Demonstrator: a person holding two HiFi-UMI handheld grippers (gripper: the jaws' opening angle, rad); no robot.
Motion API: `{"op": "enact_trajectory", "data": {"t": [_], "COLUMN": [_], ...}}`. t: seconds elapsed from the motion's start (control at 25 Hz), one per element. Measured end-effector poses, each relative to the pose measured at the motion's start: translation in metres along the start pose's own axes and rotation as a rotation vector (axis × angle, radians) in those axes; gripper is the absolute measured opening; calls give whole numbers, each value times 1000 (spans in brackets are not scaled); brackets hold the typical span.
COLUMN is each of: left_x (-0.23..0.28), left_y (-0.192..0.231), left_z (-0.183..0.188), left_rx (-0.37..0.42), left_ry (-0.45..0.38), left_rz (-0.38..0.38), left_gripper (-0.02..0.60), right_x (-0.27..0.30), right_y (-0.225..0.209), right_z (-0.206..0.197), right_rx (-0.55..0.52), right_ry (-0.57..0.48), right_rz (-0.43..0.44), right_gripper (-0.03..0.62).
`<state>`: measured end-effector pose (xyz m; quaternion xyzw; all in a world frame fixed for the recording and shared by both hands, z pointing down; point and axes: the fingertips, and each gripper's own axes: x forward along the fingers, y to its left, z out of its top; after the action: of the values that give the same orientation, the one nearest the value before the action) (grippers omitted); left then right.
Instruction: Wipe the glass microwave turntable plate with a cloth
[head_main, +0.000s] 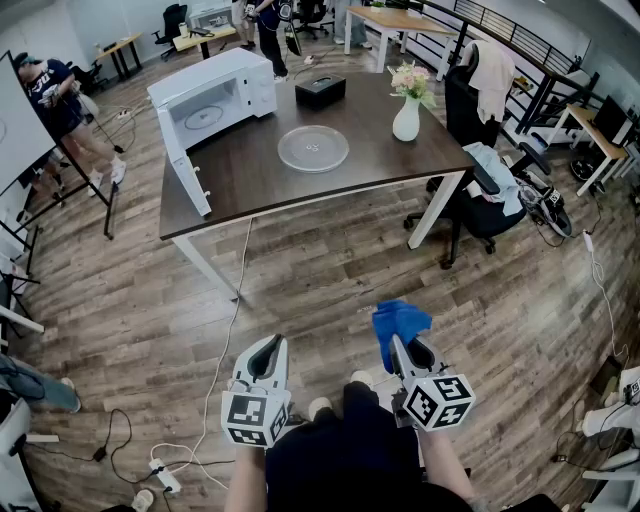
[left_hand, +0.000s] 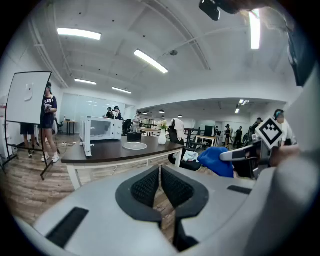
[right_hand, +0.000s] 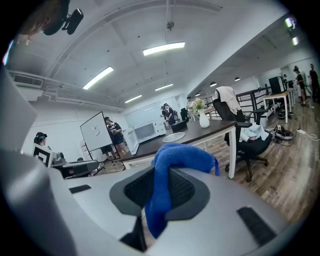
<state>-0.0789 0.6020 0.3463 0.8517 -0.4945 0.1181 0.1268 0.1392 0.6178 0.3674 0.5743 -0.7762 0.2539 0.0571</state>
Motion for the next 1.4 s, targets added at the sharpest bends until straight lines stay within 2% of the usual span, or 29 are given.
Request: {"op": "enact_trajectory", "data": {"t": [0.2,0.36,0.48,0.76,1.0,1.16,1.4], "left_x": [-11,-16,-15,-12,-14,-10,14], "left_y": [5,-3,-11,-24,-25,-17,-3], "left_z": [-3,-2,-1,-9,-5,-5,3], "left_rx": [24,14,39,106,75,77,48], "left_ry": [-15,-39,-54,-9,-33,-27,-39], "left_rz": [-13,-47,-83,-117,-139,-126,-108], "left_gripper": [14,14,14,14,14,14,14], "right_x": [-7,-12,-14,-19,-18,-11,14], "right_y": [14,21,25,32,40,37,32], "right_z": [0,3,6,8,15,16,27], "right_rx": [-43,-80,-130,-159,-158,-141,-116], "right_ry": [-27,-36,-48,-80,-112,-109,-119], "right_rz": [-21,-3,10,38,55,55,115], "right_gripper": [52,52,54,54,54,54,54]}}
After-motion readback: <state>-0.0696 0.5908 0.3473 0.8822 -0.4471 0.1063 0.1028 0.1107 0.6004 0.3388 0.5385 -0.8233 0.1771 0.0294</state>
